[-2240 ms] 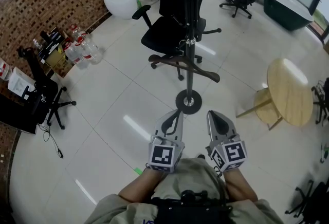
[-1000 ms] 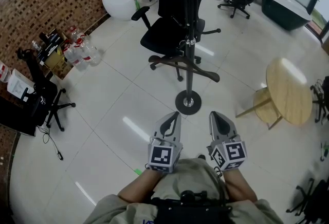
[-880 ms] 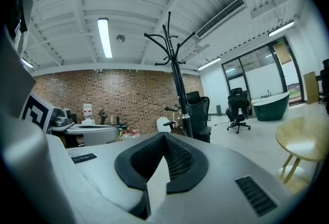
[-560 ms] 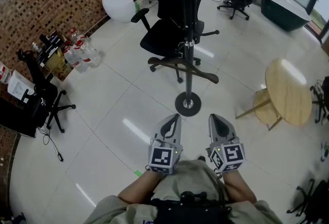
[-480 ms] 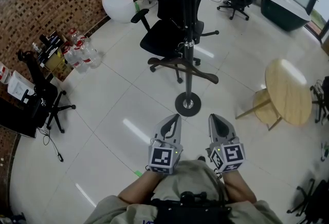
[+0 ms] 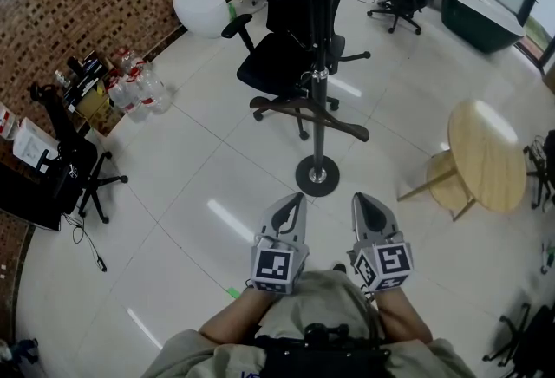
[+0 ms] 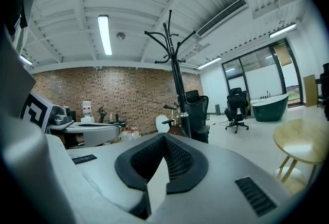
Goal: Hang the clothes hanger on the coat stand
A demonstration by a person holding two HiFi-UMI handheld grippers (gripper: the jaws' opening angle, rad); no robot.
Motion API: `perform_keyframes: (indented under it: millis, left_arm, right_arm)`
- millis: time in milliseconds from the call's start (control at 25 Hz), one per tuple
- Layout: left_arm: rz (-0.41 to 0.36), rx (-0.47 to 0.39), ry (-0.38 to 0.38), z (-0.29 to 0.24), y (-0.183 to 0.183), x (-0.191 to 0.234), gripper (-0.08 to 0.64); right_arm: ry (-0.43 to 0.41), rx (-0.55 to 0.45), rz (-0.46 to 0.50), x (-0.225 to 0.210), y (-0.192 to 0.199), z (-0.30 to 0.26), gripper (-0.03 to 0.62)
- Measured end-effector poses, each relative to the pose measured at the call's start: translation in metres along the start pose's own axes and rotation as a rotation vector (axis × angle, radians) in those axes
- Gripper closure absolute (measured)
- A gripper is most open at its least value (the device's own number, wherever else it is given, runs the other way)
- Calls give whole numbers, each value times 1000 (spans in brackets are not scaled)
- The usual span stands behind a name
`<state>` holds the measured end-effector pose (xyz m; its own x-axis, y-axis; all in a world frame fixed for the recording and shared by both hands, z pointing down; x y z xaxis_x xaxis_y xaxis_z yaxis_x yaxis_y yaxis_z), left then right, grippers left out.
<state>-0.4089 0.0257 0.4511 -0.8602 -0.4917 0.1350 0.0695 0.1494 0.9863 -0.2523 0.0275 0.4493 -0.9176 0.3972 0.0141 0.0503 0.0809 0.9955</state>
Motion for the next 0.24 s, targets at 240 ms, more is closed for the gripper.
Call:
perform_keyframes:
  millis: [240]
  left_arm:
    - [6,7,-4,-3,-2,5,555]
  right_arm:
    - [0,4,0,0,-2,-6,589]
Point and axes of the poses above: the fingertips, and each gripper's own axes: z backward along the fingers, x to its left, y out of its underside, the point moved 5 cm from there along z, backward along the fingers, and after that the axes turned 7 degrees about z, right-handed, at the moved point
